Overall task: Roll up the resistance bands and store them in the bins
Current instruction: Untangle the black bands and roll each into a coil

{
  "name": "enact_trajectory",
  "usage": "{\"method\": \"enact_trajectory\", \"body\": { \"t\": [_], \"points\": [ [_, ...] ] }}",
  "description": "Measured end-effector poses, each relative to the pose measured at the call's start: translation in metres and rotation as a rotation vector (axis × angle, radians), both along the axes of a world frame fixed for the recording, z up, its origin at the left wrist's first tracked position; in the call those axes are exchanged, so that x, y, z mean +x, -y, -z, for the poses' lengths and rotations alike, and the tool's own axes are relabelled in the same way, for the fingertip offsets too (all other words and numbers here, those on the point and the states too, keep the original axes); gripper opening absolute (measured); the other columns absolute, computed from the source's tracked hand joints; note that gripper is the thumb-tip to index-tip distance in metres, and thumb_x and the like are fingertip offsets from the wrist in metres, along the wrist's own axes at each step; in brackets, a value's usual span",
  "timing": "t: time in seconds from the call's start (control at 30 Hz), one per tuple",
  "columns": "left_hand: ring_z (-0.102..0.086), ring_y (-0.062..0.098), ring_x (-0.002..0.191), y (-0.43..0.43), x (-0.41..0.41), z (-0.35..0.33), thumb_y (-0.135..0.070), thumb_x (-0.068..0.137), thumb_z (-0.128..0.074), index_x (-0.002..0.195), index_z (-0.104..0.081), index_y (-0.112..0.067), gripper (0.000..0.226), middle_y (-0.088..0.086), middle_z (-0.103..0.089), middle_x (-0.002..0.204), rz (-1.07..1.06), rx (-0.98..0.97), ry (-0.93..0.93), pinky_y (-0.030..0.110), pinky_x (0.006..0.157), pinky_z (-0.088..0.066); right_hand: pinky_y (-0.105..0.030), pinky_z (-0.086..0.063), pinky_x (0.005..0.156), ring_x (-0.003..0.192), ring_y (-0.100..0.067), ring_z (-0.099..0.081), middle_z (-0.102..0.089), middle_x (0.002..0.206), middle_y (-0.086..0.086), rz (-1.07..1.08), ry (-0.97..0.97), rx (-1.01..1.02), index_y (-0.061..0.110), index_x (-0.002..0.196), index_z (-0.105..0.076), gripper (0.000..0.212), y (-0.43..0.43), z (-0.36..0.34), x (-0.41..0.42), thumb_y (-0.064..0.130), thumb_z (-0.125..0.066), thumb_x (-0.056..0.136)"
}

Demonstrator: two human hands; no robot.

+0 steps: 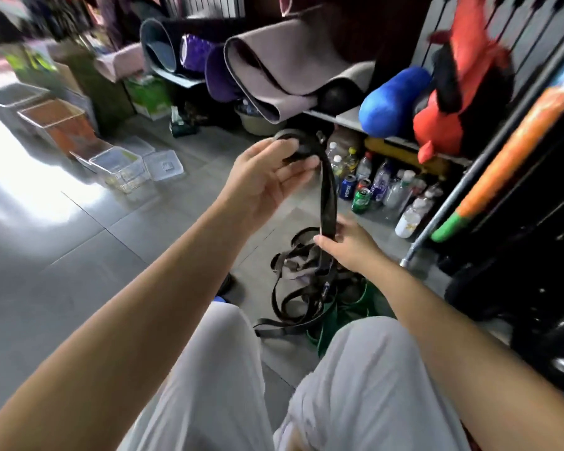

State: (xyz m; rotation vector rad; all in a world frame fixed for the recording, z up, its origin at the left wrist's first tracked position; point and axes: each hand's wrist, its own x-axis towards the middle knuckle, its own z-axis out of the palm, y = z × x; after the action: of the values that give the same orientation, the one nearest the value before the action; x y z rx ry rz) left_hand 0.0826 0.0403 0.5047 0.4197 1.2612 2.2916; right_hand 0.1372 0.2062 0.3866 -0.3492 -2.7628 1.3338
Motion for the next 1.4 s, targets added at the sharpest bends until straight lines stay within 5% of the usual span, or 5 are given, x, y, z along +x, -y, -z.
{"method": "enact_trajectory", "body": {
  "t": [0.4, 0.73, 0.9, 1.13, 1.4],
  "points": [
    [-0.071, 0.017, 0.076, 0.032, -0.003, 0.07, -0.054, 0.092, -0.041, 0.079, -0.045, -0.013, 0.043, 0.012, -0.066, 0.082, -0.177, -0.18, 0.308, 0.028, 0.065, -0.057, -0.018, -0.031, 0.05, 0.043, 0.001, -0.039, -0.046, 0.052, 0.013, 0.099, -0.355, -0.201, 0.025, 0.075, -0.054, 0.019, -0.035, -0.094, 0.016, 0.02, -0.056, 0.094],
    [-0.066, 0.012, 0.072, 0.082, 0.05, 0.054, -0.028, 0.099, -0.04, 0.092, -0.047, -0.015, 0.017, 0.0, -0.062, 0.088, -0.17, -0.801, -0.32, 0.039, 0.073, -0.052, -0.037, -0.047, 0.087, 0.101, -0.023, -0.06, -0.063, 0.111, -0.004, -0.043, 0.255, 0.166, 0.02, 0.12, -0.053, 0.036, 0.001, -0.011, 0.044, 0.042, -0.055, 0.091],
    [-0.064, 0.015, 0.074, 0.076, 0.091, 0.078, -0.026, 0.092, -0.055, 0.1, -0.054, -0.02, 0.01, -0.004, -0.065, 0.078, 0.099, -1.176, -0.801, 0.031, 0.071, -0.05, -0.028, -0.037, 0.102, 0.128, -0.014, -0.044, -0.044, 0.14, -0.003, -0.175, 0.214, -0.125, 0.024, 0.141, -0.036, 0.075, 0.042, -0.003, 0.084, 0.034, -0.075, 0.077],
    [-0.059, 0.009, 0.067, 0.074, 0.134, 0.098, -0.022, 0.086, -0.064, 0.084, -0.058, -0.038, 0.017, -0.013, -0.062, 0.071, 0.127, -0.907, -0.627, 0.024, 0.064, -0.047, -0.032, -0.05, 0.093, 0.093, 0.0, -0.064, -0.071, 0.097, 0.009, -0.191, 0.051, -0.228, 0.026, 0.1, -0.068, 0.028, 0.07, 0.006, 0.144, 0.024, -0.078, 0.074],
    [-0.056, 0.026, 0.075, 0.085, 0.169, 0.105, -0.001, 0.087, -0.06, 0.102, -0.056, -0.002, 0.015, 0.018, -0.061, 0.084, 0.116, -0.617, -0.145, 0.021, 0.06, -0.05, -0.027, -0.049, 0.089, 0.09, -0.002, -0.065, -0.072, 0.09, 0.014, -0.09, -0.041, -0.347, 0.035, 0.089, -0.068, 0.023, 0.073, 0.022, 0.183, 0.019, -0.077, 0.076]
  ]
}}
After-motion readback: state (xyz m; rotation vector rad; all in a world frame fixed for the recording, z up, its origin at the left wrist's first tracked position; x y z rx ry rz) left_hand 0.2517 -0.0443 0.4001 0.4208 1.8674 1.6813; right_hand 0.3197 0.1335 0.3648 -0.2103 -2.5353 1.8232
